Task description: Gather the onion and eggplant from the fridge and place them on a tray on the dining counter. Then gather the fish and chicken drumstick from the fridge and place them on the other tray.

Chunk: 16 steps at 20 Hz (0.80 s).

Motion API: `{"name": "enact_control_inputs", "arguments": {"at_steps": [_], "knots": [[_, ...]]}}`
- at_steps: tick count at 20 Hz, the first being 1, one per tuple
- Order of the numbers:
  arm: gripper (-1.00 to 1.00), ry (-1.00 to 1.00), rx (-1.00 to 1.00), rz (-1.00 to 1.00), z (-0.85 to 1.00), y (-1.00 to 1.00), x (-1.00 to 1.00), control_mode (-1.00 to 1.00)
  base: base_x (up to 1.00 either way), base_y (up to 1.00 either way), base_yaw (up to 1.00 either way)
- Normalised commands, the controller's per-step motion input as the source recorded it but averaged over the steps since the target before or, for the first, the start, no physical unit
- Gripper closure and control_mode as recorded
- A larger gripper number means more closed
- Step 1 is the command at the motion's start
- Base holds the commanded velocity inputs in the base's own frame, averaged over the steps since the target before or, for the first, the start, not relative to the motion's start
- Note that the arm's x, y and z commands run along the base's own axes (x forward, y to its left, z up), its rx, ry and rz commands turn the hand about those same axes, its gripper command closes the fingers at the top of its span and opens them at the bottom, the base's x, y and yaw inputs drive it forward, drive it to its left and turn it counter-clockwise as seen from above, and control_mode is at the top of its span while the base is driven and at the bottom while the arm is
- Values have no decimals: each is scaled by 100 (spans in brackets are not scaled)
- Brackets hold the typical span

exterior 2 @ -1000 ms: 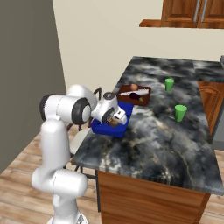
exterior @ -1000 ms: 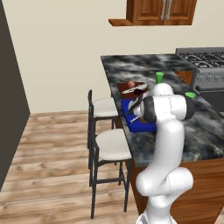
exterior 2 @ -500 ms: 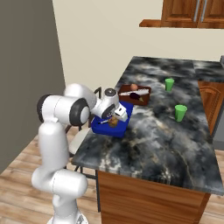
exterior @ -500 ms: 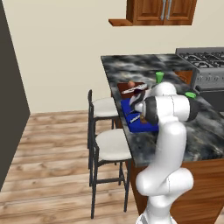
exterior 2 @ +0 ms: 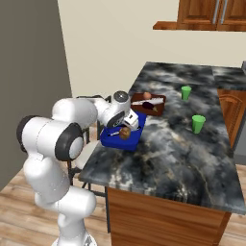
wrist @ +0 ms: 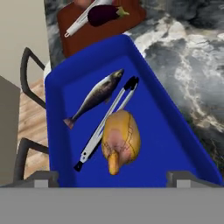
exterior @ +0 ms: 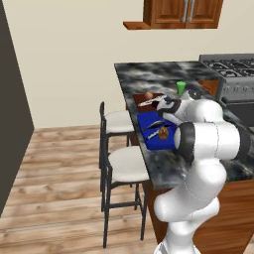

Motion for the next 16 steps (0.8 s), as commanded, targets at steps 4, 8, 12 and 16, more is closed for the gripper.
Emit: {"name": "enact_control_inputs", "arguments": {"at_steps": [4,8,12,16], "knots": [[-100,2,0,0,54,0,-100,-100,0,0,0],[-100,1,0,0,59,0,-100,-100,0,0,0],[-100,-12,-6,0,21,14,-100,-100,0,0,0],[-100,-53,-18,0,1,34,-100,-100,0,0,0]]}}
